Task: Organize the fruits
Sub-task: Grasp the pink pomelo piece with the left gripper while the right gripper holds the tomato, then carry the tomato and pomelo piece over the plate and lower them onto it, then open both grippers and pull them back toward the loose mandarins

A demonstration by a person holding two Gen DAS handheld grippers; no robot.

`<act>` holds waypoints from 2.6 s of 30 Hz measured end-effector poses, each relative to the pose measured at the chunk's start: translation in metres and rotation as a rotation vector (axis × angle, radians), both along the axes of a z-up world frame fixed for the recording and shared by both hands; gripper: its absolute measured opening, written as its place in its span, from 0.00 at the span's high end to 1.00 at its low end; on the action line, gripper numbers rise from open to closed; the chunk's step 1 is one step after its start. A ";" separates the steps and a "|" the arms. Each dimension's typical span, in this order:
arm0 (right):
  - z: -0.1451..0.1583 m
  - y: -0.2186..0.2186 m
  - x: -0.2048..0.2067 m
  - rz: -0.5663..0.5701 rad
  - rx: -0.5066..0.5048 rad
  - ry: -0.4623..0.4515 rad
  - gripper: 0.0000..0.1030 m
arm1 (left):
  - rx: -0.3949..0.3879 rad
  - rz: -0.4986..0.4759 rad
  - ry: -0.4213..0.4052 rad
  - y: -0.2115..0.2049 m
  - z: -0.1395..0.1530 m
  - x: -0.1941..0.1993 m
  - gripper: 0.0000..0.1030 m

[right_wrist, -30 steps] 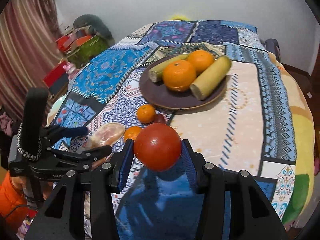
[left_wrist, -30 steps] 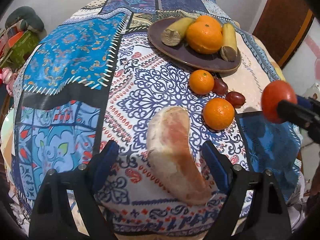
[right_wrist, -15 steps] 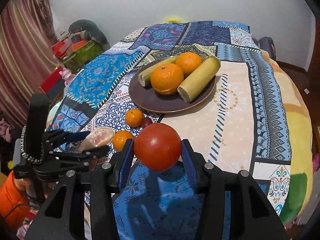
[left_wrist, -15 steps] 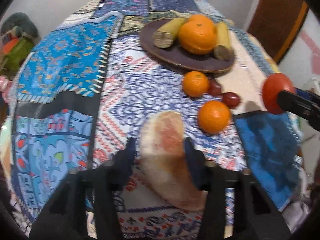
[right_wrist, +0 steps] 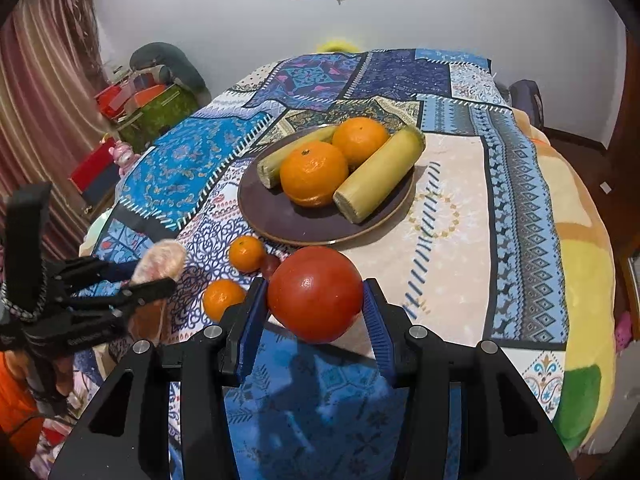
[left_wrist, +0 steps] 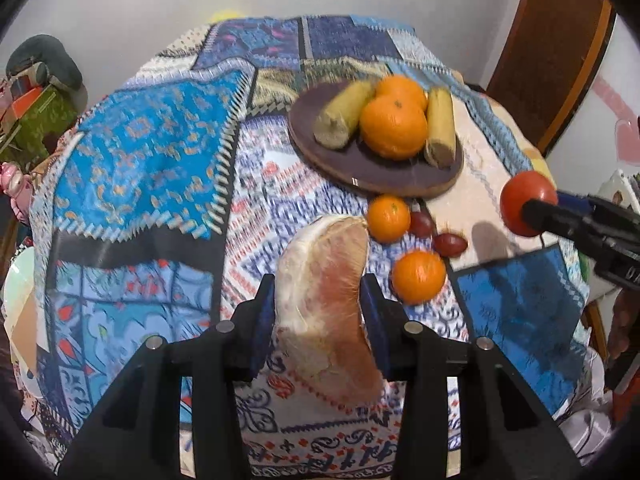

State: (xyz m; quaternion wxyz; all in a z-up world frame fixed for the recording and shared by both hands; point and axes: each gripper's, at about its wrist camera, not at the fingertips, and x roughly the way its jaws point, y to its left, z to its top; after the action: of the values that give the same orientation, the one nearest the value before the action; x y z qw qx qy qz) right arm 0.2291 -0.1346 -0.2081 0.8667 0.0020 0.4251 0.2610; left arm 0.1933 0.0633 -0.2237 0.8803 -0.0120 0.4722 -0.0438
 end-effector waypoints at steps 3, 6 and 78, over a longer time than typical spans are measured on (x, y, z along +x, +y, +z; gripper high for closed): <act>0.003 0.001 0.006 0.001 -0.007 -0.012 0.57 | -0.012 0.001 -0.030 0.003 0.012 0.008 0.60; 0.008 0.004 0.014 0.003 -0.019 -0.032 0.57 | -0.017 -0.002 -0.056 0.002 0.022 0.019 0.61; 0.059 0.025 0.043 0.036 -0.057 -0.177 0.45 | -0.003 0.021 -0.187 -0.014 0.074 0.042 0.33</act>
State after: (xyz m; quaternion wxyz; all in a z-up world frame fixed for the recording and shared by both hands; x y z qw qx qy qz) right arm 0.2723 -0.1094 -0.1496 0.8958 -0.0533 0.3538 0.2638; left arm 0.2349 0.0497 -0.1493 0.9210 -0.0142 0.3877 -0.0364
